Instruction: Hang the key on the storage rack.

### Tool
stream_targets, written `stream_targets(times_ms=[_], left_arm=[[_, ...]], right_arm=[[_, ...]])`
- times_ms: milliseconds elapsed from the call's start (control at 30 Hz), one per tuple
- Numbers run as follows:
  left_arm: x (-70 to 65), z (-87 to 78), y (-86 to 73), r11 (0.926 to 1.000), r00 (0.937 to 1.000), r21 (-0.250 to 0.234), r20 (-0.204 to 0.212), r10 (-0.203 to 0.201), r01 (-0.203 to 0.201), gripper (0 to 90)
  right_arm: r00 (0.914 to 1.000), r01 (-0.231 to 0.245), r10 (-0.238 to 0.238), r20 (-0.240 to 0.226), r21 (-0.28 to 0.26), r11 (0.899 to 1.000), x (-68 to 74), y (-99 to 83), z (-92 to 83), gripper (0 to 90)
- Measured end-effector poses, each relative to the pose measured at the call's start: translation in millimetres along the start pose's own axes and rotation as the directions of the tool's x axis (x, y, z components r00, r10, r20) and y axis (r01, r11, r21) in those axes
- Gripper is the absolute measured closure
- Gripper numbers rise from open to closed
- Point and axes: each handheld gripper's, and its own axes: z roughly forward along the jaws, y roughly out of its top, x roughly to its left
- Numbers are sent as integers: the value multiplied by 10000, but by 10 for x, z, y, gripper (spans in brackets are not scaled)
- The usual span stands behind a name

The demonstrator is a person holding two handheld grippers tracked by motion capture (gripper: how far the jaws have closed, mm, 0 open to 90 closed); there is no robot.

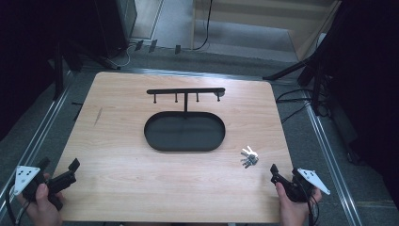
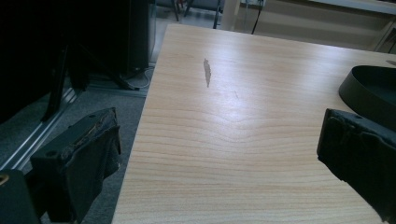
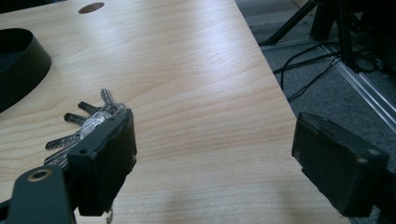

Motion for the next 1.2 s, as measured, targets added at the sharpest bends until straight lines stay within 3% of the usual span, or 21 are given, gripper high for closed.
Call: stream_targets(times_ms=[167, 233, 267, 367, 500, 600, 633, 667, 733, 833, 867, 900, 933, 1000, 1033, 1067, 1100, 1133, 1200], left_arm=[[-1, 2, 0, 10000, 10000, 1, -23, -5, 5, 1], [-3, 2, 0, 10000, 10000, 3, -28, -3, 3, 1], [-10, 5, 1, 10000, 10000, 9, -72, 15, -15, 1], [-18, 9, 2, 10000, 9999, 23, -93, 48, -48, 1], [-22, 5, 0, 10000, 9999, -10, -87, 96, -96, 1], [-10, 4, 1, 10000, 10000, -16, -40, 8, -8, 1], [-10, 6, 1, 10000, 10000, -10, -65, -23, 23, 1], [-10, 6, 1, 10000, 10000, -10, -65, -23, 23, 1], [-15, 12, 3, 10000, 10000, -6, -81, 31, -31, 1], [-25, 22, 5, 10000, 9999, 11, -129, 85, -85, 1], [-27, 23, 5, 9999, 9998, 12, -130, 137, -137, 1], [-27, 22, 6, 9998, 9998, 37, -118, 184, -184, 1], [-28, 22, 6, 9998, 9998, 33, -124, 185, -184, 1], [-25, 22, 5, 10000, 9999, 13, -111, 92, -92, 1], [-25, 22, 5, 10000, 9999, 13, -111, 92, -92, 1], [-24, 22, 5, 10000, 9999, 23, -112, 95, -95, 1], [-23, 23, 6, 10000, 9999, 30, -108, 95, -95, 1], [-23, 23, 6, 9999, 9999, 36, -112, 96, -95, 1], [-21, 23, 7, 9999, 9999, 41, -113, 102, -101, 1]], right_arm=[[10000, 18, -18, 50, 40, 10000, 5, -1, 2, 143], [9998, 9, -12, 208, 137, 9999, 21, -3, 3, 146], [9986, 90, -108, 516, 363, 9993, 53, -5, 15, 153], [9983, 170, -206, 547, 648, 9978, 90, -1, 29, 156], [9990, -52, 10, 446, 936, 9956, 204, 43, 36, 195], [9997, -57, 30, 251, 1081, 9941, 343, 148, 37, 203], [9995, 121, -156, 256, 1302, 9914, 452, 230, 58, 203], [9995, 121, -156, 256, 1302, 9914, 452, 230, 58, 203], [9987, 415, -452, 215, 1484, 9881, 583, 323, 84, 211], [9972, 683, -732, 165, 2063, 9761, 736, 434, 153, 245], [9967, 765, -807, 52, 2651, 9612, 825, 509, 218, 287], [9967, 765, -807, 52, 2651, 9612, 825, 509, 218, 287], [9974, 619, -700, 145, 3132, 9477, 876, 552, 268, 291], [9988, -119, -102, 483, 4376, 8991, 947, 635, 399, 302], [9988, -119, -102, 483, 4376, 8991, 947, 635, 399, 302], [9981, -382, 113, 598, 4703, 8817, 968, 656, 442, 302], [9938, -1035, 670, 887, 5185, 8488, 996, 695, 506, 288], [9938, -1035, 670, 887, 5185, 8488, 996, 695, 506, 288], [9852, -1597, 991, 1396, 5401, 8263, 997, 718, 550, 268]])
